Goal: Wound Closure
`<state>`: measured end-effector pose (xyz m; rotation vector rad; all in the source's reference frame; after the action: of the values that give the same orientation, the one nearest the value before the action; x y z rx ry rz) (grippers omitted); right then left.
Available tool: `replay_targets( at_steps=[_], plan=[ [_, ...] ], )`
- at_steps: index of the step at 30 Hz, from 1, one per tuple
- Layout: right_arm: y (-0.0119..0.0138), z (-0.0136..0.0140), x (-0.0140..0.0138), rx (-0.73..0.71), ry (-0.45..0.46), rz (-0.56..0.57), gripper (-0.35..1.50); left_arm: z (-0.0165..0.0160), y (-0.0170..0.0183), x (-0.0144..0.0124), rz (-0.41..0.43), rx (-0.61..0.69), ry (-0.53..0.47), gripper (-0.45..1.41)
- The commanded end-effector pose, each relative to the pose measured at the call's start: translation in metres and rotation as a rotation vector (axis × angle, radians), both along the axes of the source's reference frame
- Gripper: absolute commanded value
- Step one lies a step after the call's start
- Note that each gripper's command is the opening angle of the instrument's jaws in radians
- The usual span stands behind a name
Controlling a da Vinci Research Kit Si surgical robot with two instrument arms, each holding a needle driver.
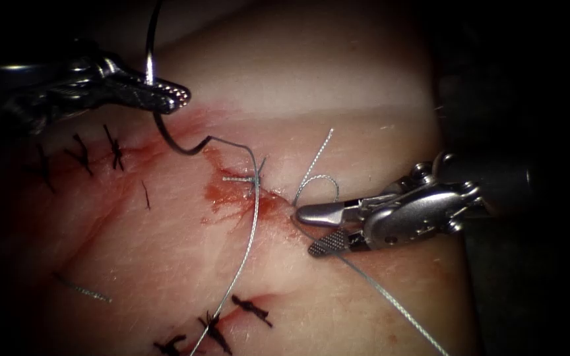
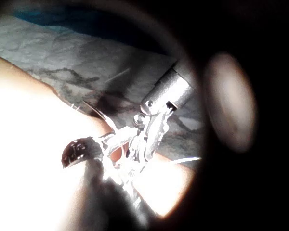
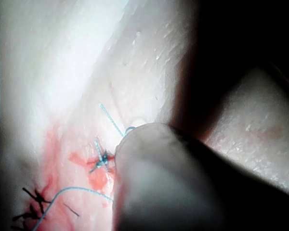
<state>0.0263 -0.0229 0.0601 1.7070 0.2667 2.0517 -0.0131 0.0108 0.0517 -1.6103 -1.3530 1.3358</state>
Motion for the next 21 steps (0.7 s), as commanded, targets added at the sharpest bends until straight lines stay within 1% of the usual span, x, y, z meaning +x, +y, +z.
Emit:
replay_targets(
  at_steps=[1,2,4,5,6,7,8,9,11,13,16,21],
  plan=[
    [-0.0003,0.0002,0.0012,-0.001,0.002,0.000,0.47,0.0005,-0.0001,-0.0005,0.000,0.000,0.000,-0.45],
    [-0.0003,0.0001,0.0014,-0.001,0.001,0.000,0.47,0.0006,-0.0001,-0.0005,0.000,0.000,0.000,-0.45],
    [-0.0004,0.0000,0.0019,0.000,0.000,0.002,0.30,0.0006,-0.0001,-0.0005,0.002,-0.001,0.002,-0.45],
    [-0.0004,0.0000,0.0020,-0.006,0.003,0.002,0.19,0.0006,-0.0001,-0.0005,0.002,-0.002,0.002,-0.45],
    [-0.0004,-0.0001,0.0022,-0.023,0.005,0.000,-0.06,0.0006,-0.0001,-0.0005,0.002,-0.002,0.002,-0.45],
    [-0.0004,-0.0001,0.0024,-0.028,0.005,-0.001,-0.23,0.0006,-0.0002,-0.0005,0.002,-0.002,0.002,-0.45],
    [-0.0003,-0.0002,0.0025,-0.039,0.006,-0.002,-0.35,0.0006,-0.0002,-0.0006,0.002,-0.002,0.002,-0.45],
    [-0.0001,-0.0002,0.0027,-0.119,0.014,-0.017,-0.35,0.0006,-0.0002,-0.0006,0.002,-0.002,0.002,-0.45],
    [0.0003,-0.0003,0.0028,-0.172,0.018,-0.029,-0.35,0.0006,-0.0002,-0.0006,0.002,-0.002,0.002,-0.45],
    [0.0008,-0.0007,0.0027,-0.182,0.006,-0.040,-0.35,0.0006,-0.0002,-0.0006,0.002,-0.002,0.002,-0.45],
    [0.0012,-0.0015,0.0016,-0.227,-0.021,-0.081,-0.35,0.0006,-0.0002,-0.0006,0.003,0.003,0.003,-0.45],
    [0.0005,-0.0028,-0.0005,-0.221,-0.030,-0.129,-0.35,0.0006,-0.0002,-0.0005,0.004,0.003,0.002,-0.45]
  ],
)
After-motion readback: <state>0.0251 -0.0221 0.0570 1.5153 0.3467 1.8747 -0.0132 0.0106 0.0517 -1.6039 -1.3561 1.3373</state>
